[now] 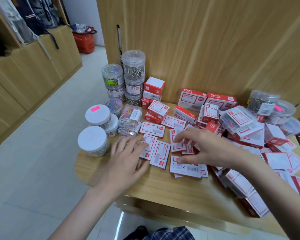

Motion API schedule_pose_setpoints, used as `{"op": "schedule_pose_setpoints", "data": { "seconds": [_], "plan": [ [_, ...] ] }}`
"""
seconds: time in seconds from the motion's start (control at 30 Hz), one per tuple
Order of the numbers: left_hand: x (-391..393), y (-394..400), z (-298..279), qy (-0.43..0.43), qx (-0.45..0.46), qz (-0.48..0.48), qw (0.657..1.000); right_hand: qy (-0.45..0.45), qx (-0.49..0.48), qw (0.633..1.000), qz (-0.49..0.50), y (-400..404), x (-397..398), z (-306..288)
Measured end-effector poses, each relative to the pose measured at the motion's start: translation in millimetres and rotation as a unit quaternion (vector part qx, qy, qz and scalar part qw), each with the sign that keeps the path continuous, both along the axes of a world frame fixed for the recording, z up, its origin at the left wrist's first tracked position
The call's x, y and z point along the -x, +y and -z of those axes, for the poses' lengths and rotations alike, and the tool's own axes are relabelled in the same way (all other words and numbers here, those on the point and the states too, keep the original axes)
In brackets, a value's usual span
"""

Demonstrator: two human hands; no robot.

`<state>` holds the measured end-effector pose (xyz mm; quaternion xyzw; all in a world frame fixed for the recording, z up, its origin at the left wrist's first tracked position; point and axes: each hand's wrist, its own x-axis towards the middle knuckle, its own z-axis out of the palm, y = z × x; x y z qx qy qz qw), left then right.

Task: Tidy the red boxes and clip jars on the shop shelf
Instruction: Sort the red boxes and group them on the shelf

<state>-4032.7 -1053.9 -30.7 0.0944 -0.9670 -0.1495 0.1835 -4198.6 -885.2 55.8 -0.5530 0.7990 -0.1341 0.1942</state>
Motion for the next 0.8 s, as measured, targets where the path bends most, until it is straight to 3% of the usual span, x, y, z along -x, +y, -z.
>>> {"op": "schedule_pose_setpoints", "data": {
  "seconds": [0.1,0.23,0.53,0.7,0.8],
  "plan": [
    [6.5,5.3,-3.4,0.028,-0.022,0.041,0.999,0.028,0.006,0.999,0.015,21.0,-12.4,4.9],
    [19.1,13.3,-0.9,0.004,-0.001,0.095,0.995,0.054,-0.027,0.998,0.035,33.6,-28.6,20.8],
    [20.6,13.2,1.5,-0.053,0.033,0.12,0.991,0.018,-0.041,0.998,0.053,42.8,-31.5,23.8],
    [14.1,11.8,0.3,-0.065,0.02,0.132,0.989,0.097,-0.021,0.995,0.01,41.9,-31.2,35.9],
    [12.5,10.1,0.2,-0.065,0.01,0.137,0.988,0.101,-0.009,0.994,0.036,43.8,-31.5,39.7]
  ]
}}
